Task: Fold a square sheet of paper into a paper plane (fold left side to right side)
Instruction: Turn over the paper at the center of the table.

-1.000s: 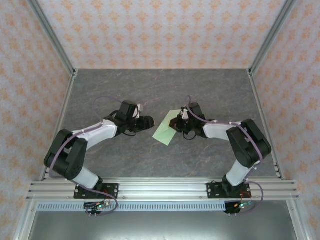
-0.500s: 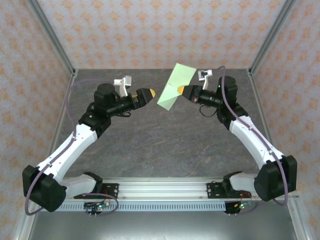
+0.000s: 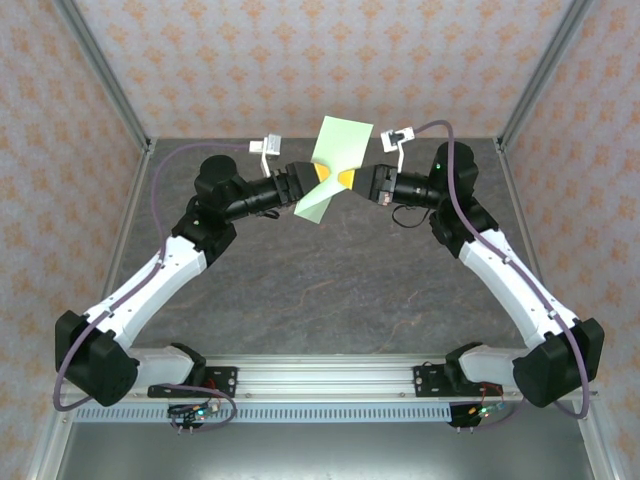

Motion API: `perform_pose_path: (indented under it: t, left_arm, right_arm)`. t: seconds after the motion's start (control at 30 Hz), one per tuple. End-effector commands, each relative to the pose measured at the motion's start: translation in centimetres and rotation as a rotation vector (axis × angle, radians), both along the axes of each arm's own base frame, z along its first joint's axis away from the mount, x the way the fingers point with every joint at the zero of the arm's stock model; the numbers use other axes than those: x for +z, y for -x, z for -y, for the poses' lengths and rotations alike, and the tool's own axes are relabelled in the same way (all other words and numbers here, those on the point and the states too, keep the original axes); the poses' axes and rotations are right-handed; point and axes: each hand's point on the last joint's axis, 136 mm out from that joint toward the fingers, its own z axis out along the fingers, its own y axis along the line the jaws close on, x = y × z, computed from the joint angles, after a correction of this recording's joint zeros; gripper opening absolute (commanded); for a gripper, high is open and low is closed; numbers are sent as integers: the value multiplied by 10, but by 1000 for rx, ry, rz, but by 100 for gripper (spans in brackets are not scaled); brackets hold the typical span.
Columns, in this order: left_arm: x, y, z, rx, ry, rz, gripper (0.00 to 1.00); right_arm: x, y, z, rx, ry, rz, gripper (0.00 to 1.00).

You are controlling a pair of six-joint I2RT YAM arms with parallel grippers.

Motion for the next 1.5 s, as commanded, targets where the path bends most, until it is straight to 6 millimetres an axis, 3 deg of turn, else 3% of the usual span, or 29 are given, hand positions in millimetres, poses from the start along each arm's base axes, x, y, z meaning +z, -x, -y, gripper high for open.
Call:
perform_pose_path:
  t: [0.0, 0.2, 0.47, 0.57, 0.67, 0.7, 0.77, 0.87, 0.97, 1.07, 1.17, 1.3, 1.47]
  left_arm:
    - [39, 11, 2, -39, 65, 112, 70]
    - [46, 15, 2, -39, 77, 136, 43]
    - [37, 12, 0, -18, 48, 121, 15]
    - [30, 11, -3, 8, 9, 109, 8]
    - [3, 8, -12, 96, -170, 85, 4]
    - [-7, 8, -16, 132, -254, 90, 3]
    - [-33, 12, -25, 194, -427, 77, 3]
    - [-75, 18, -34, 256, -673, 65, 1]
    - [-120, 26, -40, 311, -954, 50, 0]
    - [-157, 30, -49, 394, -1230, 15, 0]
    - [-174, 30, -64, 551, -1506, 10, 0]
    - [-199, 26, -63, 650, -1725, -23, 0]
    - [-253, 20, -47, 638, -1837, -111, 0]
  right_arm:
    - [35, 15, 0, 38, -61, 92, 0]
    - [31, 13, 2, 17, -61, 79, 2]
    - [24, 9, 3, -12, -48, 59, 10]
    - [13, 7, 5, -35, -3, 43, 18]
    - [-11, -1, 14, -114, 115, 19, 31]
    - [-15, 1, 25, -171, 172, 25, 37]
    - [-41, -10, 48, -316, 344, 0, 46]
    - [-73, -30, 100, -596, 576, -44, 51]
    - [-94, -34, 159, -874, 770, -86, 56]
    - [-98, -25, 217, -1159, 893, -110, 61]
    - [-90, -6, 256, -1340, 939, -91, 64]
    - [-80, 18, 285, -1476, 949, -49, 69]
    - [-76, 36, 300, -1525, 970, -23, 71]
